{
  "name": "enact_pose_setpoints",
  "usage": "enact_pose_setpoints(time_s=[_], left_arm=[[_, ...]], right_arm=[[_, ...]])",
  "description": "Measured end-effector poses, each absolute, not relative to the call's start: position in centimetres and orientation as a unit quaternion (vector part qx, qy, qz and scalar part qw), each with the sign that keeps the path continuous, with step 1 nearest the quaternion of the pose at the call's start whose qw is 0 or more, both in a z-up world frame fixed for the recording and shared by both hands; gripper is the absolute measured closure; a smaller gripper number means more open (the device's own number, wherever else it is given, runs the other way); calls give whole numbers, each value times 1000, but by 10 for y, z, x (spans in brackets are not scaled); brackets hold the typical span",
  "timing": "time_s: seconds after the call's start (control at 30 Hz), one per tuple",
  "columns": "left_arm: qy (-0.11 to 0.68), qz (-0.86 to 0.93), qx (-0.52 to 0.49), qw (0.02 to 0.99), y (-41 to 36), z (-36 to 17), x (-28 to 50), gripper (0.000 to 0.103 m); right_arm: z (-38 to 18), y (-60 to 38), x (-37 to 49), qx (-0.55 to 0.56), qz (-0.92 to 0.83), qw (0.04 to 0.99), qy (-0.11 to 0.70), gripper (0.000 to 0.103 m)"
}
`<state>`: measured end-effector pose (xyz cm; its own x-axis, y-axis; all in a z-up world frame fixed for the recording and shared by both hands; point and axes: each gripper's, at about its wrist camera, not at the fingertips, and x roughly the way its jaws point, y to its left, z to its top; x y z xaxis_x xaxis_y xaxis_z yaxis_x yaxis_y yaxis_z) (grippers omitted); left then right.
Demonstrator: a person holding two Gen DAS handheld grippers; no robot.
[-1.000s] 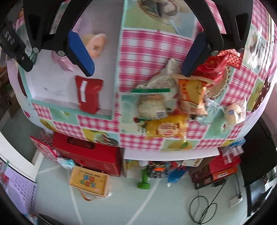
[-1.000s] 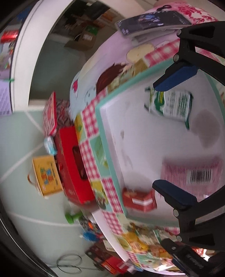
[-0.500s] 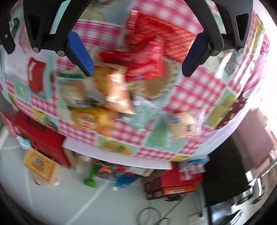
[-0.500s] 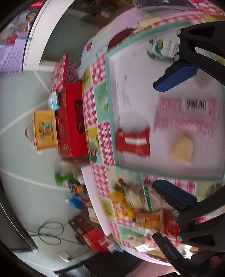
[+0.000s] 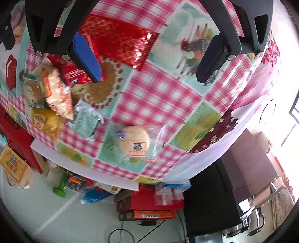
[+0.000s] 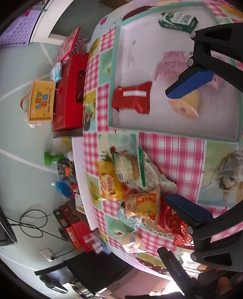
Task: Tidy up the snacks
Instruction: 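Move the left tool toward the red foil wafer pack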
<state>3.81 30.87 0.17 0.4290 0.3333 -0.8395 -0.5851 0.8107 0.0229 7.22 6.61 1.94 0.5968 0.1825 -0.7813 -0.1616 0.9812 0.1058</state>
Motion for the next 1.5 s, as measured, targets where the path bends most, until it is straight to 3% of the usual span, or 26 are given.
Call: enact_pose_setpoints(time_s=[0.97,1.5], left_arm=[[497,241,-178,814,324,-16,39,2],[553,150,-148,806,284,-39,38,2]], right_arm=[[-2,105,69,-20,116,877,466,0],[18,80,67,-5,82,886,456,0]])
